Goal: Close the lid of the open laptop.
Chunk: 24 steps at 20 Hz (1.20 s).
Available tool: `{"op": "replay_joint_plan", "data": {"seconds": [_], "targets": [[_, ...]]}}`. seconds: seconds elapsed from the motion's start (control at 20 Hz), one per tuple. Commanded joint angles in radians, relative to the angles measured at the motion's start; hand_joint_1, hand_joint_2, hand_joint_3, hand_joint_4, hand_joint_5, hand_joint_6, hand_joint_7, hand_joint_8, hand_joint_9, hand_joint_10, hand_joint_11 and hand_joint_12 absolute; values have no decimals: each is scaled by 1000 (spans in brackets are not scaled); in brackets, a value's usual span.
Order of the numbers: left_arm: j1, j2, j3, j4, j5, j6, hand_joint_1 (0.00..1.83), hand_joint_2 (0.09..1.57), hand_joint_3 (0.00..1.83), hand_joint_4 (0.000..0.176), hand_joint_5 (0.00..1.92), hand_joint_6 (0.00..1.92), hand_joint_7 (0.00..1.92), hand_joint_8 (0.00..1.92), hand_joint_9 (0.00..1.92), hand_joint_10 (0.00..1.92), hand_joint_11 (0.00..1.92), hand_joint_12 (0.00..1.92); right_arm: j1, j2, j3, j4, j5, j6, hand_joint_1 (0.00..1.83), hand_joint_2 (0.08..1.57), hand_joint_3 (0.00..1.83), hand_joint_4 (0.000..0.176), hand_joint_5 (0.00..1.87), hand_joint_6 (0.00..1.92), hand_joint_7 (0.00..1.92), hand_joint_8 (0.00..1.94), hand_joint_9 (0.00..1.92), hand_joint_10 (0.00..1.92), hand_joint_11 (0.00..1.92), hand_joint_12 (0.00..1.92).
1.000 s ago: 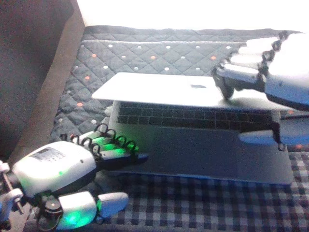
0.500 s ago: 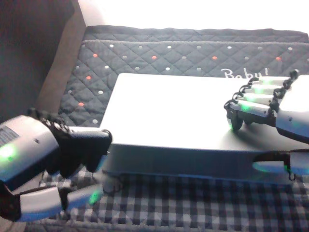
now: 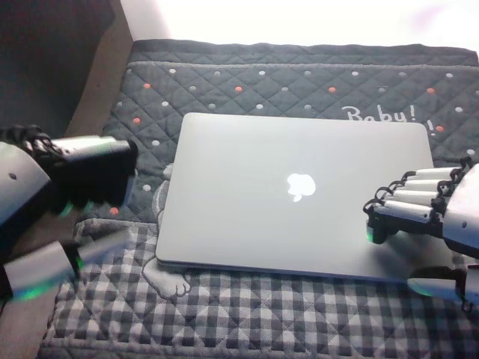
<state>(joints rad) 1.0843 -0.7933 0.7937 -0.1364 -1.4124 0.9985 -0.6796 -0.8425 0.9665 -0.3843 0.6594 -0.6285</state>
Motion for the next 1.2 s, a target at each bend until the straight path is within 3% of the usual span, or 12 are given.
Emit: {"op": "replay_joint_plan", "data": {"seconds": [0.0,0.15,0.25,0.4,0.45,0.55,0.6,0.75,0.8,0.95,1.1,1.15], "targets": [[-7,2,3,-1,-132,3,917,1489,12,0,288,1920,489,1845,306,1921,408,1921,-9,1,-9,-9,10,6,467,1388,2,0,8,1271,146,1191,141,1393,127,1885],[-9,-1,12,-16,-129,6,914,1495,4,0,291,1921,476,1856,287,1919,357,1921,-9,20,-20,-6,116,5,412,1394,4,0,0,1220,21,1311,8,1483,4,1920],[-11,-10,23,-31,-119,6,904,1512,1,0,281,1897,437,1920,212,1791,264,1921,-3,74,-39,26,206,-32,321,1338,0,0,0,786,125,740,48,1104,0,1601],[-19,-16,33,-48,-112,6,893,1510,0,8,286,1920,431,1888,259,1646,161,1895,-3,136,-87,133,332,-164,552,1297,0,0,80,625,260,410,132,855,0,1591],[-19,-15,36,-51,-111,6,762,1524,3,0,319,1921,245,1563,246,1563,178,1782,-3,146,-93,156,357,-191,538,1348,6,1,23,421,213,138,89,602,0,1356],[-19,-13,40,-57,-108,6,740,1526,2,0,328,1921,235,1460,262,1532,205,1744,-4,150,-96,192,407,-203,511,1385,12,4,10,318,156,64,35,529,0,1253],[-20,-12,42,-63,-110,6,557,1551,11,0,19,1122,68,1134,74,1292,29,1608,-4,151,-97,203,420,-203,367,1457,20,0,0,36,29,4,0,307,0,1043],[-23,4,47,-85,-138,7,344,1495,0,0,0,73,9,160,0,352,0,937,-4,150,-100,262,435,-234,354,1443,0,39,0,0,0,0,0,5,0,86],[-28,16,48,-94,-149,9,317,1476,0,55,0,14,1,31,0,70,0,187,-4,153,-110,296,439,-286,309,1428,0,32,0,0,0,0,0,0,0,16],[-33,41,50,-106,-189,9,167,1246,0,130,0,0,0,0,0,0,0,1,-4,166,-125,332,468,-335,225,1415,0,19,0,0,0,0,0,0,0,0],[-46,63,50,-107,-213,9,113,1274,0,134,0,0,0,0,0,0,0,0,-4,181,-126,349,521,-335,174,1442,0,7,0,0,0,0,0,0,0,0],[-48,70,50,-107,-223,9,145,1258,0,103,0,0,0,0,0,0,0,0,-4,185,-126,355,538,-335,340,1318,0,14,0,0,0,0,0,0,0,0]]}}
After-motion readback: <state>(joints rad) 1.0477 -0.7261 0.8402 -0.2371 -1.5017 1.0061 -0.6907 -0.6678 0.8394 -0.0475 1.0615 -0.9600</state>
